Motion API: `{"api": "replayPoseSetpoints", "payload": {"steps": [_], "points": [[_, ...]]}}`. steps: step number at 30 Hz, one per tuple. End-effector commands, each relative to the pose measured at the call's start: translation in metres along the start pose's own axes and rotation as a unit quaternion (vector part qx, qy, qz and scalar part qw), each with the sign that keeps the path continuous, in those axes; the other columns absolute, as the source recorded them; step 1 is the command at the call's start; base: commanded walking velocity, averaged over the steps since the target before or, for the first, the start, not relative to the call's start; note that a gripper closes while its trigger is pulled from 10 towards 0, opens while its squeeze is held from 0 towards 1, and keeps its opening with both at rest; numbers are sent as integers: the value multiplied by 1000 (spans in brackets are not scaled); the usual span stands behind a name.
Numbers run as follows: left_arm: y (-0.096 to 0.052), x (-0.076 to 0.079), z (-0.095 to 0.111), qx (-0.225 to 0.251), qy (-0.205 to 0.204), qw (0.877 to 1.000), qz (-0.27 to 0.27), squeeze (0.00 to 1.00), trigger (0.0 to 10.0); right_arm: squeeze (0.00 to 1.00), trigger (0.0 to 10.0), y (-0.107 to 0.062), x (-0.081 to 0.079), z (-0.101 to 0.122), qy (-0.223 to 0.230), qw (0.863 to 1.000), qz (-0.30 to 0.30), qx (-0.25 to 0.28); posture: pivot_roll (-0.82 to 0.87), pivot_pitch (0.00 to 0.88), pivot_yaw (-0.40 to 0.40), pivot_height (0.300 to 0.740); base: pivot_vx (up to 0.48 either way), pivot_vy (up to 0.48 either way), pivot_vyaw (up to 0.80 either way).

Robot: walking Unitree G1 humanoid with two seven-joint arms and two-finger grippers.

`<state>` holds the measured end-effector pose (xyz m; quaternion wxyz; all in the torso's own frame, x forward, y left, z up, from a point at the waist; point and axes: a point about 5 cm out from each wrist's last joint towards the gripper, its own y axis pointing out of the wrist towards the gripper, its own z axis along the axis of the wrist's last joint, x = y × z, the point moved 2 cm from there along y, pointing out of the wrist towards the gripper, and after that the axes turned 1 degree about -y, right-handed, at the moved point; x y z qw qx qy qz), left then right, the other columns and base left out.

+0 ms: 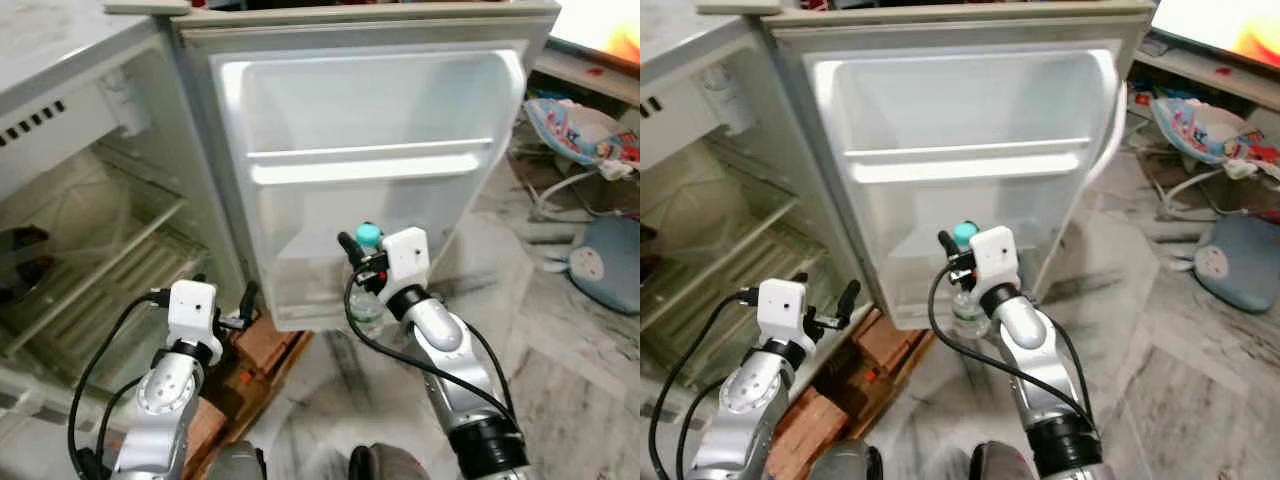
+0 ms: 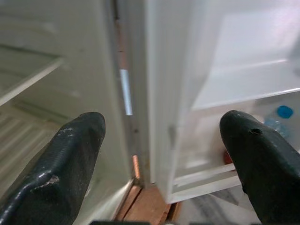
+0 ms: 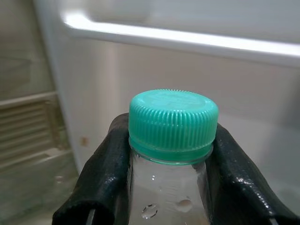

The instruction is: Restocking fridge

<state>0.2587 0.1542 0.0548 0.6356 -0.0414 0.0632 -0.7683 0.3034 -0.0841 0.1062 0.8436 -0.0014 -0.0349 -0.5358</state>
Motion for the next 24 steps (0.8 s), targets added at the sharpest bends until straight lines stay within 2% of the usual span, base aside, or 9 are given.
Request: {"api": "replayPoseSetpoints", "payload": {"steps": [1, 16, 24], "points": [[-1, -3, 0, 0, 5, 1000, 1, 0, 10000, 0, 10000, 4, -3, 6, -2, 1000, 8, 14, 102, 84, -20, 740, 0, 0, 0], [-2, -1, 0, 2, 7, 1000, -9, 0, 10000, 0, 10000, 3, -4, 4, -5, 1000, 6, 13, 102, 84, -15, 740, 0, 0, 0], [-2, -1, 0, 3, 5, 1000, -11, 0, 10000, 0, 10000, 3, -4, 4, -5, 1000, 5, 12, 101, 87, -15, 740, 316, 0, 0]]}}
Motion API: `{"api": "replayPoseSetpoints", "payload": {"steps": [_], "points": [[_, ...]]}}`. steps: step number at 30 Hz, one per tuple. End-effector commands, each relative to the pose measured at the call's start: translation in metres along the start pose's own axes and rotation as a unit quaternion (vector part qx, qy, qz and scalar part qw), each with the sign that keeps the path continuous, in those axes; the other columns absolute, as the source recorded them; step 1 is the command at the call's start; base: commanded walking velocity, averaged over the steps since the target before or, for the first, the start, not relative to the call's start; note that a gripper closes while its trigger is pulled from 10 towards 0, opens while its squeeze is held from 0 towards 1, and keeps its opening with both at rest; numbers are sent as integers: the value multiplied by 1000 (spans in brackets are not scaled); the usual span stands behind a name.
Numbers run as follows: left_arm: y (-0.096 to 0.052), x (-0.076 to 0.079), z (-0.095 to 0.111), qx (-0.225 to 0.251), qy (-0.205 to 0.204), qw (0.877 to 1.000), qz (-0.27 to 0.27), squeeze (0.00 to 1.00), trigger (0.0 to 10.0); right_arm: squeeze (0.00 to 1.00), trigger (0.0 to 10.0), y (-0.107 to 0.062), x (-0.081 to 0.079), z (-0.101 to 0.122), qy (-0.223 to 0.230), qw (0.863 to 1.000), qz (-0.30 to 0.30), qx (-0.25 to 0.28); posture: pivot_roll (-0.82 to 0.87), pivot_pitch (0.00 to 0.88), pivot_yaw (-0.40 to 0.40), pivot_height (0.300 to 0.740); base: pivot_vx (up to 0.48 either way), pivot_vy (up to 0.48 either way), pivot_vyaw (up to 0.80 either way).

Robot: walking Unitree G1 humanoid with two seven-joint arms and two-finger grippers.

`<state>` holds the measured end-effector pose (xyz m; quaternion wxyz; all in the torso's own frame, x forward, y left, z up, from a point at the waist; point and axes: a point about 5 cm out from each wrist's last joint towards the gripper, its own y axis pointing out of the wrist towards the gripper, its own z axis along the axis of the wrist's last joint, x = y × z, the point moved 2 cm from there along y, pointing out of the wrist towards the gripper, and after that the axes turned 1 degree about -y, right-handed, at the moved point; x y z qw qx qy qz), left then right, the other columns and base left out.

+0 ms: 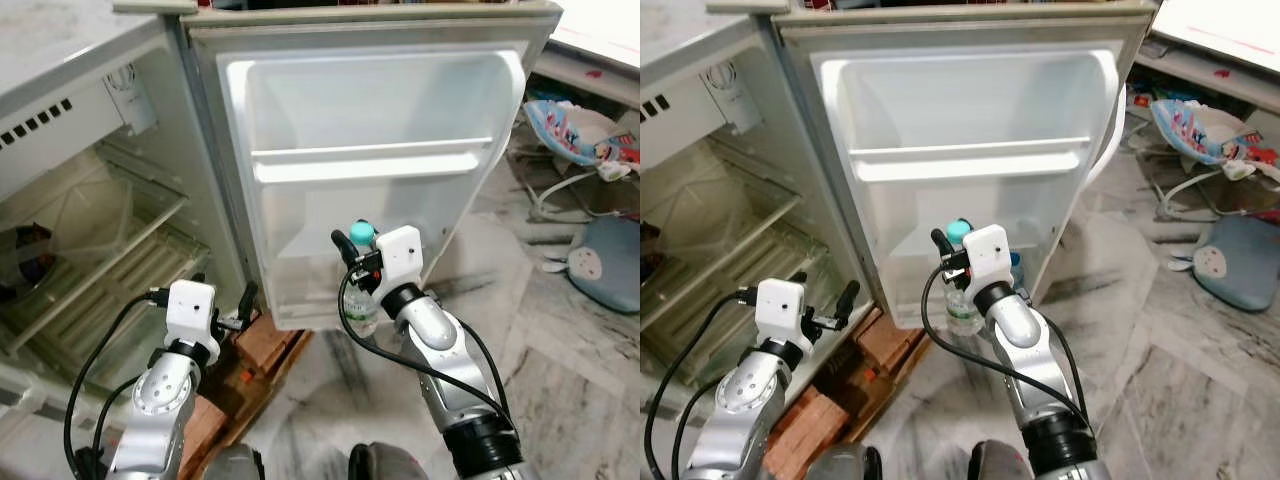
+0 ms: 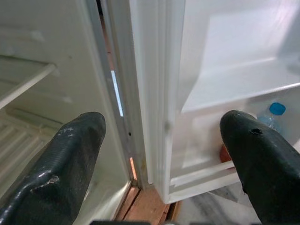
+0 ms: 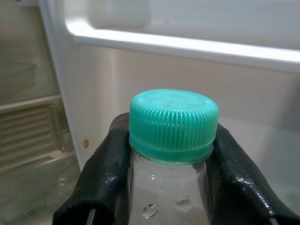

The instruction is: Restocking fridge

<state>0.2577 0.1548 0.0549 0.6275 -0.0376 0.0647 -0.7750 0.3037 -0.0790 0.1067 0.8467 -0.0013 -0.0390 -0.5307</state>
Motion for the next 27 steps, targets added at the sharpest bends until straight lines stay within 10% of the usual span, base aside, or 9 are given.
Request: {"api": "replayPoseSetpoints", "payload": {"steps": [1, 27], "points": [[-1, -1, 0, 1, 0, 1000, -1, 0, 10000, 0, 10000, 0, 0, 3, -2, 1000, -1, 10, 101, 87, -15, 740, 334, 0, 0], [-2, 1, 2, 8, -10, 1000, 4, 0, 10000, 0, 10000, -1, -1, 4, -1, 1000, 4, 11, 102, 106, -24, 740, 47, 0, 0]]}}
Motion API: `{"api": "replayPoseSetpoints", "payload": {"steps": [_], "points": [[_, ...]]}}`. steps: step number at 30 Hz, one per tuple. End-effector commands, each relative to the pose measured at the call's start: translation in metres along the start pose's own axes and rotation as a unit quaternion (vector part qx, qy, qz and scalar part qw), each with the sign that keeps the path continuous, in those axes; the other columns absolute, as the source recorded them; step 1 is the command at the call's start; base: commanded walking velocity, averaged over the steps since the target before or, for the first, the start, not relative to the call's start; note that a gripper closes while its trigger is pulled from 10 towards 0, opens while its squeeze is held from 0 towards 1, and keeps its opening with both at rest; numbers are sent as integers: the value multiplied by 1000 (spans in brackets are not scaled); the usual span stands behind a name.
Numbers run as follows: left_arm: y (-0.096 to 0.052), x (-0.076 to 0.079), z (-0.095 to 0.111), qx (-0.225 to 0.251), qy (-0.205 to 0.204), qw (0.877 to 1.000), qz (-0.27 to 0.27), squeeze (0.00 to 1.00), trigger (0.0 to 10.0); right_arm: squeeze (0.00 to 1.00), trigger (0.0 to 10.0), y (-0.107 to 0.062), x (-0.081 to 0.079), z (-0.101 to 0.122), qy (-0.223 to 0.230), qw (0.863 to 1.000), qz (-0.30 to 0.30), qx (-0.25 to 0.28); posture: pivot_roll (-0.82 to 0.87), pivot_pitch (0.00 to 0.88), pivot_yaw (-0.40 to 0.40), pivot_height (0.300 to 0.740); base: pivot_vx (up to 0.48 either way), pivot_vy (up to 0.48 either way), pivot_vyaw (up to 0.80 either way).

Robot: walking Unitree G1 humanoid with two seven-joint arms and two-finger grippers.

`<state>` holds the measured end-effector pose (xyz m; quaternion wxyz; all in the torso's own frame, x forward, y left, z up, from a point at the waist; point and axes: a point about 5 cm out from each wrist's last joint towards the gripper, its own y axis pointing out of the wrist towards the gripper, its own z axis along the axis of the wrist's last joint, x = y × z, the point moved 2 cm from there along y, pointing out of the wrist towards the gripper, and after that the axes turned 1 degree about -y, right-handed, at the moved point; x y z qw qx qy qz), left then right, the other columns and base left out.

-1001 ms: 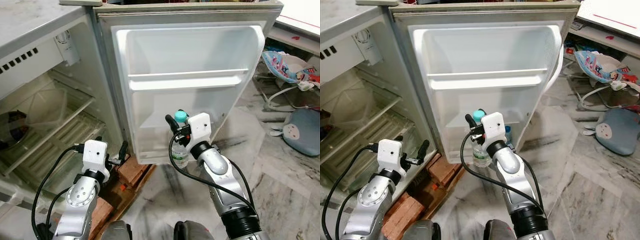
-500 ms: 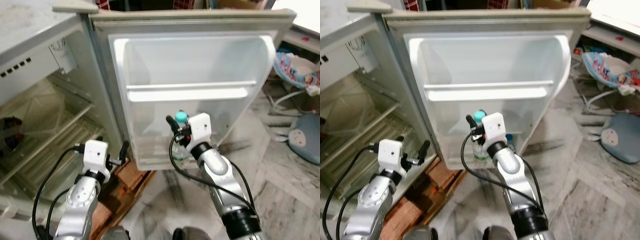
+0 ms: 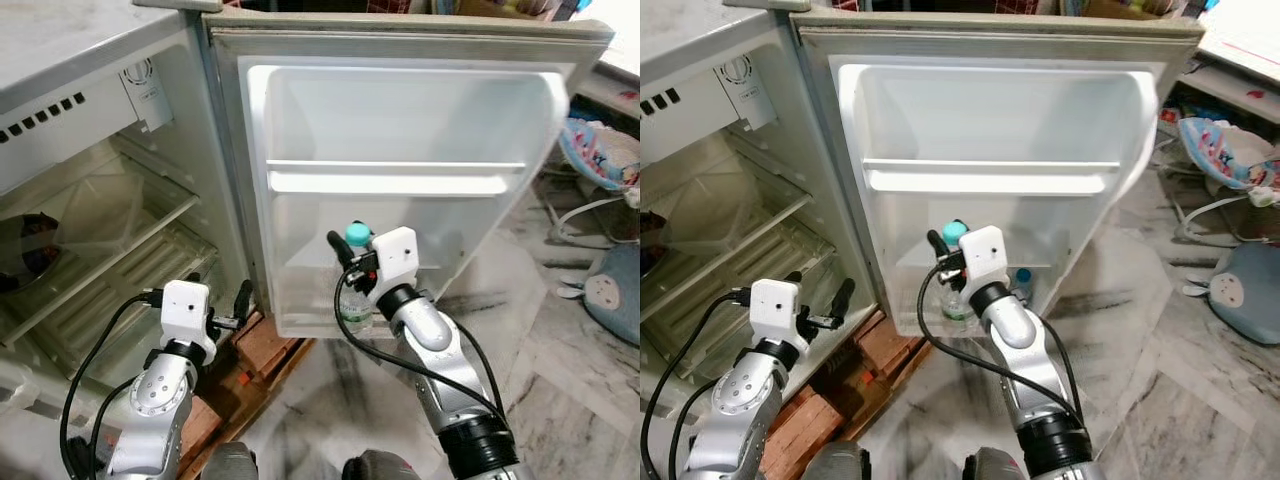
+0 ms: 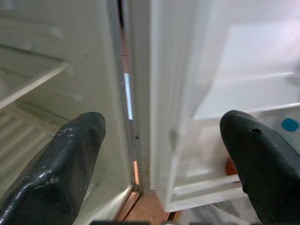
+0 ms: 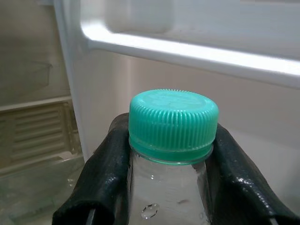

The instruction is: Restocking fridge

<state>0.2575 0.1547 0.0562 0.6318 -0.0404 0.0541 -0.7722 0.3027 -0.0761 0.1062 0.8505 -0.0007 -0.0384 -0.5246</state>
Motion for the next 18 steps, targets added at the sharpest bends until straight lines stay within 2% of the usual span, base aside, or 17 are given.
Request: {"api": "replayPoseSetpoints", "payload": {"steps": [1, 5, 11, 18], "points": [[-3, 1, 1, 1, -1, 1000, -1, 0, 10000, 0, 10000, -1, 2, 4, -1, 1000, -3, 10, 104, 111, -23, 740, 0, 0, 0], [-5, 1, -1, -3, 0, 1000, 0, 0, 10000, 0, 10000, -2, -2, 0, 0, 1000, 0, 6, 105, 113, -23, 740, 0, 0, 0], [-5, -2, -2, -6, 1, 1000, 5, 0, 10000, 0, 10000, -1, -3, 2, 3, 1000, 4, 8, 105, 110, -22, 701, 0, 0, 0], [-4, -2, -1, -6, 2, 1000, 5, 0, 10000, 0, 10000, 1, 0, 3, 1, 1000, 3, 9, 104, 107, -21, 676, 0, 0, 0]]}}
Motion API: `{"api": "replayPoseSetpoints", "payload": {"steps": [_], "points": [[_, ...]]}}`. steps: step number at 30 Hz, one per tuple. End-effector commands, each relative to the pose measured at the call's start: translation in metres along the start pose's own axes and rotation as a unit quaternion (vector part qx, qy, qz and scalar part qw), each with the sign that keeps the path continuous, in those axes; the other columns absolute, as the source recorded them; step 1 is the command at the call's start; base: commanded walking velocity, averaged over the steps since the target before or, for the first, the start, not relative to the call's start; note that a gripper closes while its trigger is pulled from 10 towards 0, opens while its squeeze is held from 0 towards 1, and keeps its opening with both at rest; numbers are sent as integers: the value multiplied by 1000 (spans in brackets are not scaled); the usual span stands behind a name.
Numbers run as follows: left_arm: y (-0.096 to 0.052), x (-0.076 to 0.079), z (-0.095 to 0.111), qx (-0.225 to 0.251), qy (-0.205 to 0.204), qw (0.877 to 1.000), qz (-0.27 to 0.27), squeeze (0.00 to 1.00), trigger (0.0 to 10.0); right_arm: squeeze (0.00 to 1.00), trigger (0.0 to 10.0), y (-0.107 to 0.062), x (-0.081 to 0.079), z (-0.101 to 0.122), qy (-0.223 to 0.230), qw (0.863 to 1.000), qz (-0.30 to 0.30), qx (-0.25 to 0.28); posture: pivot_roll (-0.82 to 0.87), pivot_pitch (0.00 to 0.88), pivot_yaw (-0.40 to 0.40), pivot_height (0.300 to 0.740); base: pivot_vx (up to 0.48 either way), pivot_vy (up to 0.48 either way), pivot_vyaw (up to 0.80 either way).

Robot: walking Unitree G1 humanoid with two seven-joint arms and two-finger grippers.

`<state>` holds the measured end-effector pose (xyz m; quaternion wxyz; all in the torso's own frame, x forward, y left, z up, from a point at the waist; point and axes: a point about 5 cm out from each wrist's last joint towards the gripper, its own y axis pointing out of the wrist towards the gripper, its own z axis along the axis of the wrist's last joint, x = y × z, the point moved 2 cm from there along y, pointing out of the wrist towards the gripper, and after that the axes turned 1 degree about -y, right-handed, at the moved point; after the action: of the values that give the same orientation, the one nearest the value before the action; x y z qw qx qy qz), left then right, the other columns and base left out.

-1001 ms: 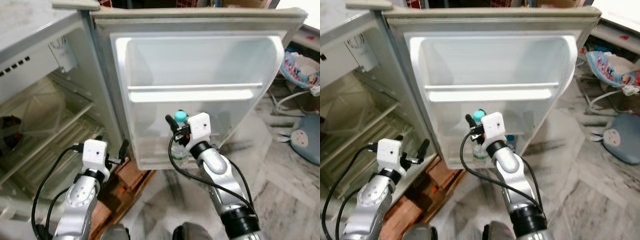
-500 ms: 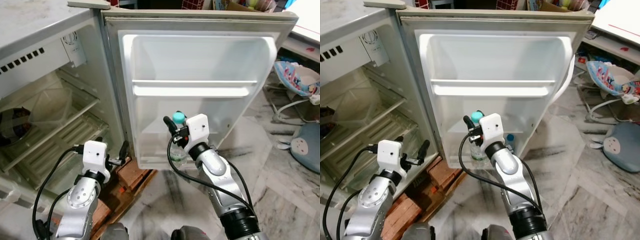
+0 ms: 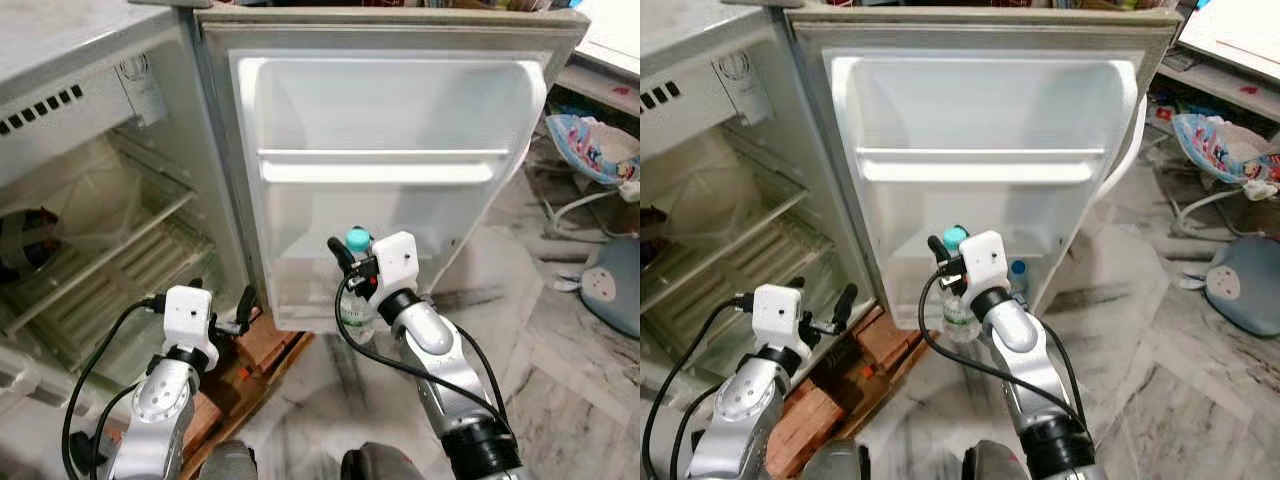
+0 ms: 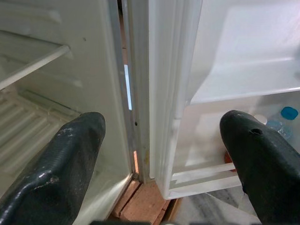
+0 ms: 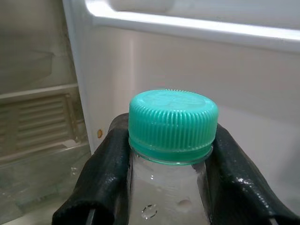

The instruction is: Restocking fridge

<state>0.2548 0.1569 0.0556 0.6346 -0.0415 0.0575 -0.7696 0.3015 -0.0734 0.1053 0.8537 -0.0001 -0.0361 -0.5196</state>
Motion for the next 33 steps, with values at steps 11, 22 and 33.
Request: {"api": "replayPoseSetpoints", "payload": {"steps": [11, 22, 33], "points": [[1, 0, 1, -2, 2, 1000, 6, 0, 10000, 0, 10000, 0, 2, 3, -1, 1000, -3, 12, 101, 106, -22, 627, 0, 0, 0], [2, -2, 1, -2, 5, 1000, 15, 0, 10000, 0, 10000, 1, 3, 4, -2, 1000, -2, 11, 102, 109, -24, 627, 0, 0, 0], [4, -4, 3, 0, 9, 1000, 21, 0, 10000, 0, 10000, 4, 1, 4, -1, 1000, 2, 15, 110, 100, -24, 627, 0, 0, 0]]}}
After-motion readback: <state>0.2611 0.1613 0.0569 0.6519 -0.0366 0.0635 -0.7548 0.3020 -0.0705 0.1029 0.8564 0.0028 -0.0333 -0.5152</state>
